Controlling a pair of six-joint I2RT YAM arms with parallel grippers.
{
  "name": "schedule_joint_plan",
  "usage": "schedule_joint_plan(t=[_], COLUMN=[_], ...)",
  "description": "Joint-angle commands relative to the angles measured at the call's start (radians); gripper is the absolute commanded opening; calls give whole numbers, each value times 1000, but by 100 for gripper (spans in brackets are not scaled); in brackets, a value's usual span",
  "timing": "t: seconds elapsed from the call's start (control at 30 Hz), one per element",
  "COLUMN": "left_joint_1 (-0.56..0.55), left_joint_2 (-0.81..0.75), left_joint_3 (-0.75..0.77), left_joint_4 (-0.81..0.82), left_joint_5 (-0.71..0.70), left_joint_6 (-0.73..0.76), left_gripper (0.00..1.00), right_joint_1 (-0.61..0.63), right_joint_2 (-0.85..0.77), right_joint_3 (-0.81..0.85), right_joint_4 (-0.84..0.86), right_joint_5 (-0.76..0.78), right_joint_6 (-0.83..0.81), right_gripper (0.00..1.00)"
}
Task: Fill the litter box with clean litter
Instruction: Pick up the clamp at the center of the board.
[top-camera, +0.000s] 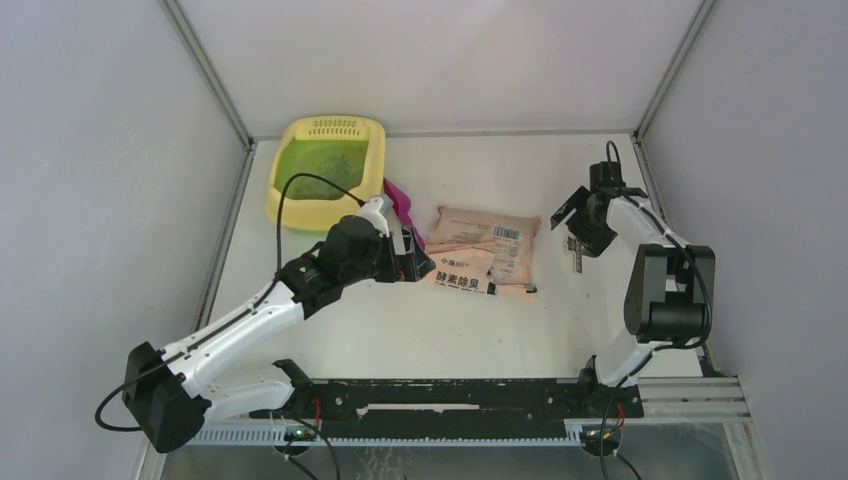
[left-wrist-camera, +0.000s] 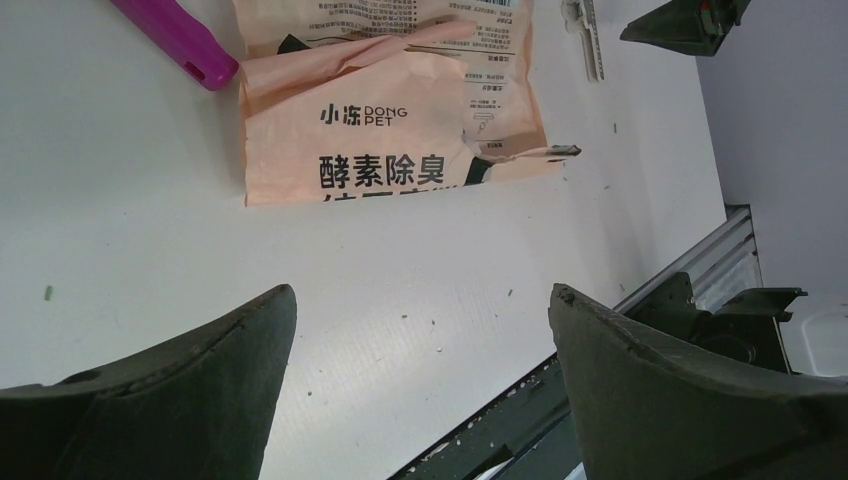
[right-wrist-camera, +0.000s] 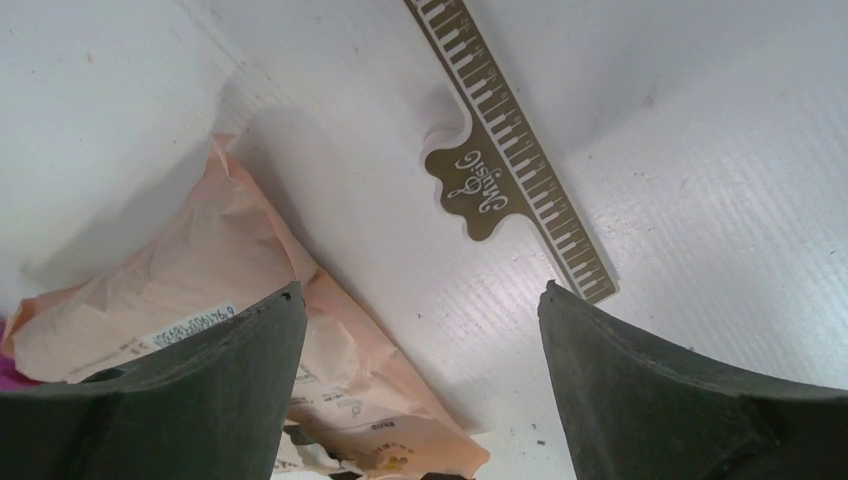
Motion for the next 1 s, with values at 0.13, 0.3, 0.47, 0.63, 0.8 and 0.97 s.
schedule_joint_plan(t=[0.13, 0.3, 0.47, 0.63, 0.8, 0.97], left_joint_1=[6, 6, 4, 4, 2, 2], left_joint_2=[-1, -14, -43, -51, -54, -54], left_joint_3=[7, 13, 12, 9, 7, 3], left_joint_4=[6, -5, -17, -21, -12, -6], left_joint_5=[23, 29, 23, 27, 32, 31], left_joint_6=[11, 3, -6, -15, -23, -22], left_gripper=[100, 100, 100, 100, 100, 100], right_joint_1=[-36, -38, -99, -89, -80, -70], right_joint_2=[-142, -315, -390, -254, -80, 23], right_joint_3=[9, -96, -214, -74, 41, 76], right_joint_4=[-35, 113, 148, -182, -285, -295], right_joint_5=[-127, -227, -229, -43, -52, -40], right_joint_6=[160, 244, 364, 451, 483, 497], right_gripper=[99, 99, 76, 74, 66, 65])
